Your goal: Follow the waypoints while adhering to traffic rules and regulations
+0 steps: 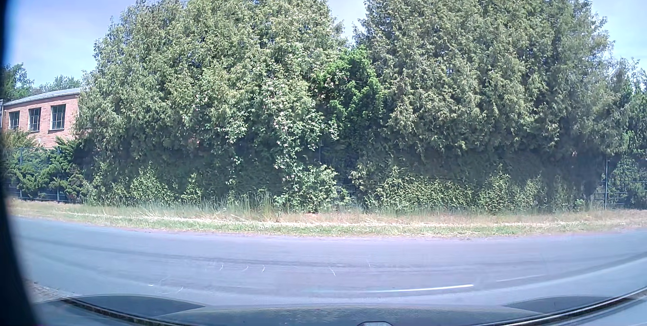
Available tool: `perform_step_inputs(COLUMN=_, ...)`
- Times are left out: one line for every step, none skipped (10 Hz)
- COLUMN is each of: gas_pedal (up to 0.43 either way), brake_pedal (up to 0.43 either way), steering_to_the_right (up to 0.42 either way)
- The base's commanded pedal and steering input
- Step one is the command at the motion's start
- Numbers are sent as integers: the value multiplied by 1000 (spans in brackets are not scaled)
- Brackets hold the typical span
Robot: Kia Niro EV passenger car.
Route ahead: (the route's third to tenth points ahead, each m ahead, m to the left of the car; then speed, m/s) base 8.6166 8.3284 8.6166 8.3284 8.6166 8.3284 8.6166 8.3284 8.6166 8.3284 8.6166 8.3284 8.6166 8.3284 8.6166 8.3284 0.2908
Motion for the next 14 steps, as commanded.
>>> perform_step_inputs(gas_pedal=0, brake_pedal=0, steering_to_the_right=107)
perform_step_inputs(gas_pedal=0, brake_pedal=0, steering_to_the_right=116)
perform_step_inputs(gas_pedal=0, brake_pedal=0, steering_to_the_right=140)
perform_step_inputs(gas_pedal=0, brake_pedal=0, steering_to_the_right=173)
perform_step_inputs(gas_pedal=0, brake_pedal=43, steering_to_the_right=213)
perform_step_inputs(gas_pedal=0, brake_pedal=79, steering_to_the_right=254)
perform_step_inputs(gas_pedal=0, brake_pedal=85, steering_to_the_right=313)
perform_step_inputs(gas_pedal=0, brake_pedal=98, steering_to_the_right=372)
perform_step_inputs(gas_pedal=0, brake_pedal=122, steering_to_the_right=394)
perform_step_inputs(gas_pedal=0, brake_pedal=140, steering_to_the_right=387)
perform_step_inputs(gas_pedal=0, brake_pedal=146, steering_to_the_right=370)
perform_step_inputs(gas_pedal=0, brake_pedal=146, steering_to_the_right=351)
perform_step_inputs(gas_pedal=0, brake_pedal=146, steering_to_the_right=315)
perform_step_inputs(gas_pedal=0, brake_pedal=140, steering_to_the_right=264)
